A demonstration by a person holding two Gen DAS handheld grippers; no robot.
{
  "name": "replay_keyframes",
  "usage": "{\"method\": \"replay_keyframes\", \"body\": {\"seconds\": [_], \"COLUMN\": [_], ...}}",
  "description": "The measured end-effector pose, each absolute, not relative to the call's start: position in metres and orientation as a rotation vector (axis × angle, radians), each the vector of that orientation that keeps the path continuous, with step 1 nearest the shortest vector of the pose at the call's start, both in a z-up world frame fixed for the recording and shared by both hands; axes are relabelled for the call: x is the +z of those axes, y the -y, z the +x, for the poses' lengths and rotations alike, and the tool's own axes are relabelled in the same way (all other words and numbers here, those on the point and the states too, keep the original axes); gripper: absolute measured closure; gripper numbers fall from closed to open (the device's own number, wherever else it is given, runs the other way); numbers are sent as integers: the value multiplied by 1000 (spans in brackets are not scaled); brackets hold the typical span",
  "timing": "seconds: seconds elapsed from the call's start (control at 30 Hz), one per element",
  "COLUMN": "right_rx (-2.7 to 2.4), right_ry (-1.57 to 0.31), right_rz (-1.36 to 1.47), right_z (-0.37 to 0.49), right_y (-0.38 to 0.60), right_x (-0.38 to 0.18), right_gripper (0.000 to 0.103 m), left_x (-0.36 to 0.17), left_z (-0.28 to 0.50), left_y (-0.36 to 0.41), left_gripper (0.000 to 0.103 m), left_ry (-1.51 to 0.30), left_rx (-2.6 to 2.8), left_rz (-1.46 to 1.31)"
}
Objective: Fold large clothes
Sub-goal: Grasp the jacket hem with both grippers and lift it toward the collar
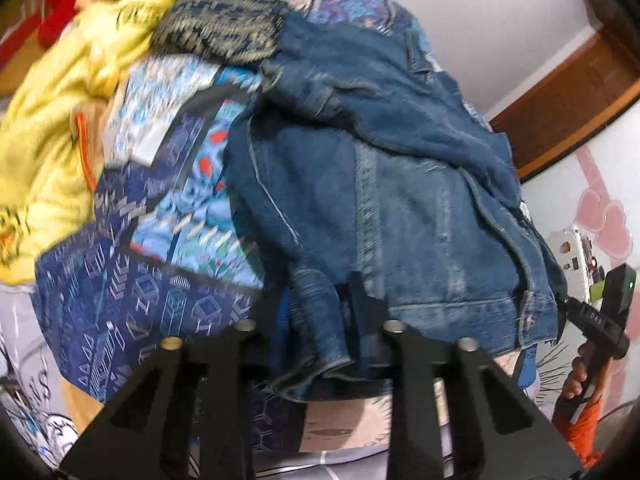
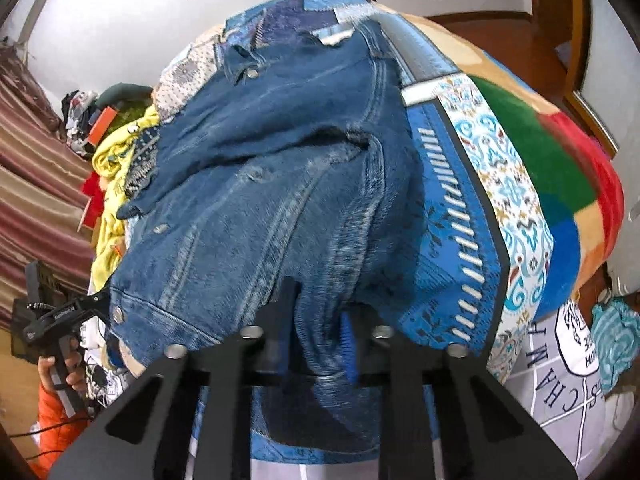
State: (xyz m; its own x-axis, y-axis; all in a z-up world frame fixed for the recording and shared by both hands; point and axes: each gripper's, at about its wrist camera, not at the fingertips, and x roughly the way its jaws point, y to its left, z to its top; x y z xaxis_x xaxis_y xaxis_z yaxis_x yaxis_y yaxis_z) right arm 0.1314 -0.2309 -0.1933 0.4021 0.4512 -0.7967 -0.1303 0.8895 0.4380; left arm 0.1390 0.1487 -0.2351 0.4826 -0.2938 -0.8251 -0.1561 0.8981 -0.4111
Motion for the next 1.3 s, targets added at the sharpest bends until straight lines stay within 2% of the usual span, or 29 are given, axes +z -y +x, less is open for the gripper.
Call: {"method": "replay_keyframes", "body": {"seconds": [0.1, 0.47, 0.73, 0.93, 1.17, 1.3], "right_rx": [390, 444, 415, 352, 305, 337], "right_ry": [-1080, -897, -793, -873, -1049, -1101], "right_rz": [344, 295, 275, 383, 335, 307], "right_z": [139, 200, 282, 357, 410, 420], "right_y": [232, 214, 205, 216, 209, 212], "right_x": [-187, -131, -88, -110, -183, -203], "right_gripper": [90, 92, 93, 93, 93, 93], "left_x": [-221, -143, -103, -131, -211, -252], "left_z": [150, 223, 326, 385, 442, 457], "left_y": [-153, -175, -199, -214, -220, -217], "left_gripper": [86, 88, 88, 88, 88, 88], "left_ry": [-1040, -850, -752, -800, -940, -1012], "left_rx": [-93, -106, -27, 48, 146, 189], "left_rz": [-436, -428, -441, -453, -434, -396]}}
